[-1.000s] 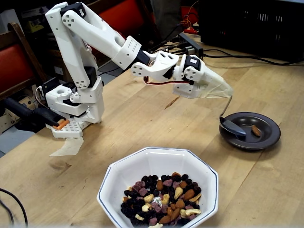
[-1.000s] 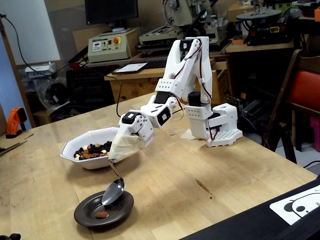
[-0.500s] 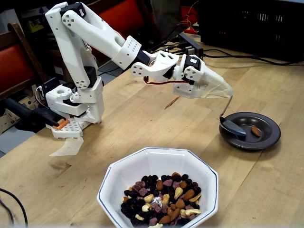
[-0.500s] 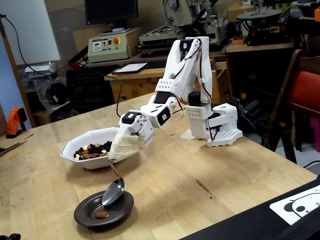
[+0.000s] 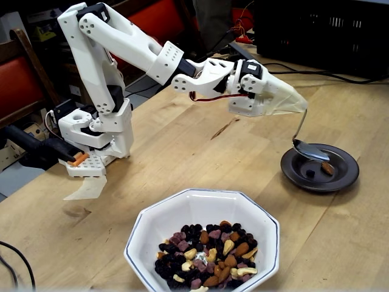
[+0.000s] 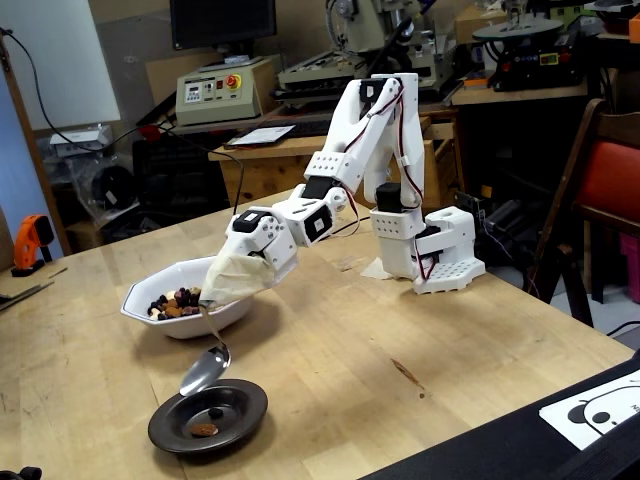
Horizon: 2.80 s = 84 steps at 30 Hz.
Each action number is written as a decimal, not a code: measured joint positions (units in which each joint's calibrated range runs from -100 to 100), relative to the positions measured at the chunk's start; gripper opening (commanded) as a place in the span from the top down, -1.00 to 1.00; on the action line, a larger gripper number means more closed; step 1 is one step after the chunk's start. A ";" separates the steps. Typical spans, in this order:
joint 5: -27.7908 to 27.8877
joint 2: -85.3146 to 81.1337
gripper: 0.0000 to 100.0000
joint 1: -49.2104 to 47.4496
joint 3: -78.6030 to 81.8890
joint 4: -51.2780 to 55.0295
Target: Use spoon to transfer food from the white bowl to brown plate
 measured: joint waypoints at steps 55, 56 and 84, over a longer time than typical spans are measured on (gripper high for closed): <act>0.00 -34.44 0.95 15.84 17.26 0.00; 0.00 -35.21 0.95 15.84 17.85 0.00; 0.05 -55.90 0.95 19.56 29.97 0.00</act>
